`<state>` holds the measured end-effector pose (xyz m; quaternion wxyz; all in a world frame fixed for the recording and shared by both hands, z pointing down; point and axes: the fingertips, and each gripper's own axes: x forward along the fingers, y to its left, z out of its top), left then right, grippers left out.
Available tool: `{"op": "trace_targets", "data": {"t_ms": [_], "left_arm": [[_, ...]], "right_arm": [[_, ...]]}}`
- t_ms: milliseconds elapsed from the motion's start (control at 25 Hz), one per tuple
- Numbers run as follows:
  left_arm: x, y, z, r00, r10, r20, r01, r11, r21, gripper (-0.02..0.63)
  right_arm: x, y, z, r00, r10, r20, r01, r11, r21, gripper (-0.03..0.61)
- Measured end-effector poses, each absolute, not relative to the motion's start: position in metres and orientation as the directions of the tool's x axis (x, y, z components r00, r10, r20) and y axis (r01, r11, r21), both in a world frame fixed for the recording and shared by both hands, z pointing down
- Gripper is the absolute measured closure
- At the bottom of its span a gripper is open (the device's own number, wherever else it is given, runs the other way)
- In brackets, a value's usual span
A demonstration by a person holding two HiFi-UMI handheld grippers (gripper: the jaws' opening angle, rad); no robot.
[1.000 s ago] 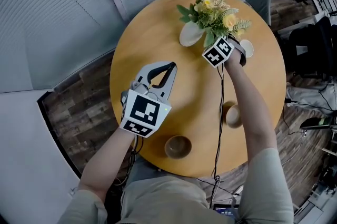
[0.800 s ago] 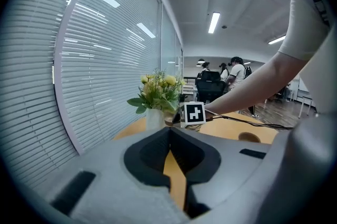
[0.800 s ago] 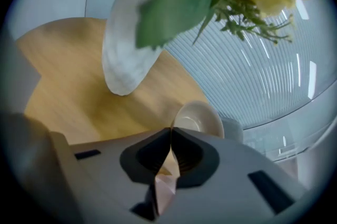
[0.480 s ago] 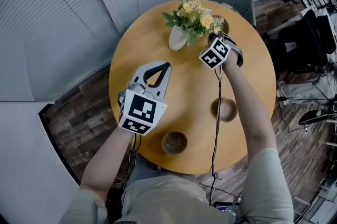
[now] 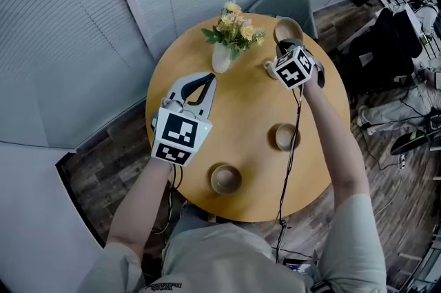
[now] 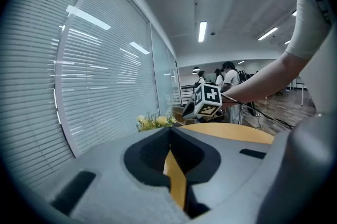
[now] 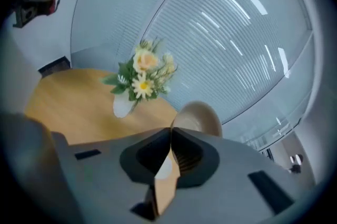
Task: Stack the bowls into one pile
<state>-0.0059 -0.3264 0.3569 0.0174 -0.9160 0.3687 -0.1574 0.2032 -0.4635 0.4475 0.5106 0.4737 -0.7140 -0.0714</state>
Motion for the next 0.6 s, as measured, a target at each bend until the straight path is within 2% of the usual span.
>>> {"op": "trace_targets", "data": {"t_ms": [320,600], "left_arm": [[-0.012,-0.312,0.281,0.678,-0.715,0.171,-0.685,-0.699,-0.207,0.594],[-0.01,-0.281,0.222,0.689,-0.72,0.086,-0.665,-0.674,-0.322,0.594]], "right_arm": [[0.198,-0.401,0.334,-0.127,-0.846,0.519,-0.655,0.464,0.596,0.543],[0.196,-0.326,0.278,-0.229,-0.881,0.413,-0.807,0.409,0.425,0.543]]}}
